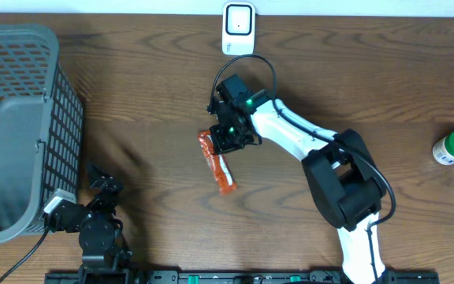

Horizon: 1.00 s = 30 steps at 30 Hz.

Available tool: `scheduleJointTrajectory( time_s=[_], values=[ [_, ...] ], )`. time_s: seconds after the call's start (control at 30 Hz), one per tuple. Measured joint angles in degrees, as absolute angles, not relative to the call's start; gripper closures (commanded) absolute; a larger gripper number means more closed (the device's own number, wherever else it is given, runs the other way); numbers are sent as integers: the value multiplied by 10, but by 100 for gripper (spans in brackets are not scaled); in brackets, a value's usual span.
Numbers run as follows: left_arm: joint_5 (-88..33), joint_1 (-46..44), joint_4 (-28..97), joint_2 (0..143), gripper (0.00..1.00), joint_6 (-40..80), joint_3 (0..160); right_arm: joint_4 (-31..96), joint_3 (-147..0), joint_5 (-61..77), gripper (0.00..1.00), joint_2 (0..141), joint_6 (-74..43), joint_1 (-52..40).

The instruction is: Scan the item barcode

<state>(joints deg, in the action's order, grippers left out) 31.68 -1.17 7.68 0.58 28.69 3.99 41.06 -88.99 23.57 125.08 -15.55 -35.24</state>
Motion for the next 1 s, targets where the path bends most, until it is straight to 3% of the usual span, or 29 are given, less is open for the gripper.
scheduleJointTrajectory(
  time_s=[0.33,0.73,1.0],
  values=[
    [317,-12,77,6,3,287,40,427,-899,214,99,1263,-161,-387],
    [317,-12,77,6,3,287,40,437,-888,184,99,1152,-162,-393],
    [317,-12,77,6,3,287,40,444,-888,181,99,1151,-164,-398]
  ],
)
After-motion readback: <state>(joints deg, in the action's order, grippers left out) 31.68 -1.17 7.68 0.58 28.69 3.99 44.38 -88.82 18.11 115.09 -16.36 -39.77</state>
